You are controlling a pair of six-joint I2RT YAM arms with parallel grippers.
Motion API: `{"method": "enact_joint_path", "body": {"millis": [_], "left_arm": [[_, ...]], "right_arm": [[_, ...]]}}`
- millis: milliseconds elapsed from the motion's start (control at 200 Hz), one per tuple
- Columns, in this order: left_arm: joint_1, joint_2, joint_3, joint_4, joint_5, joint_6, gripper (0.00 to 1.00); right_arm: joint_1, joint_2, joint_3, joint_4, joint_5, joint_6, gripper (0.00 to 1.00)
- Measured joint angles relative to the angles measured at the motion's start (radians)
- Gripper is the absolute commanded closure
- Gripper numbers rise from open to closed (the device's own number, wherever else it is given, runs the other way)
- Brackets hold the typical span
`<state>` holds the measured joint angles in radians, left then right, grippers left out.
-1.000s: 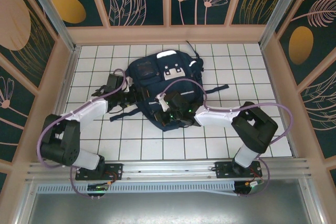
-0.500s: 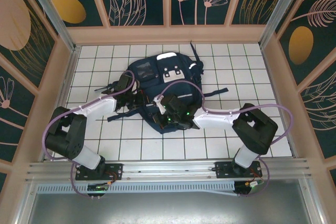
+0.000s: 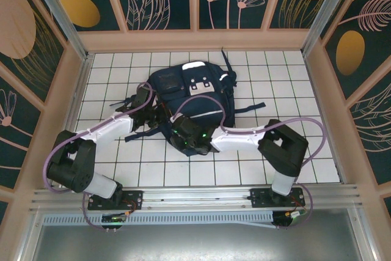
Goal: Pack books, pencil case, and school supplies into a backpack
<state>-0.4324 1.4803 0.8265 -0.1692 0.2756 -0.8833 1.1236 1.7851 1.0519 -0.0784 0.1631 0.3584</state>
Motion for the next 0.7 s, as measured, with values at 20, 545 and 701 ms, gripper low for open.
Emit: {"method": "enact_joint_path", "body": {"millis": [20,545,701], "left_arm": [[0.000,-0.002,-0.003,0.002,-0.001,-0.002,1.00],[0.036,-0.024,-0.006,-0.037,0.005,0.073,1.00],[0.075,-0.024,-0.006,-0.048,0.034,0.117,1.00]], "right_arm": [[0.008,0.011,0.010,-0.009,0.025,0.014,0.88],[-0.096,-0.201,-0.179,0.057,-0.245,-0.017,1.00],[-0.132,-0.224,-0.202,0.046,-0.263,-0.078,1.00]]}}
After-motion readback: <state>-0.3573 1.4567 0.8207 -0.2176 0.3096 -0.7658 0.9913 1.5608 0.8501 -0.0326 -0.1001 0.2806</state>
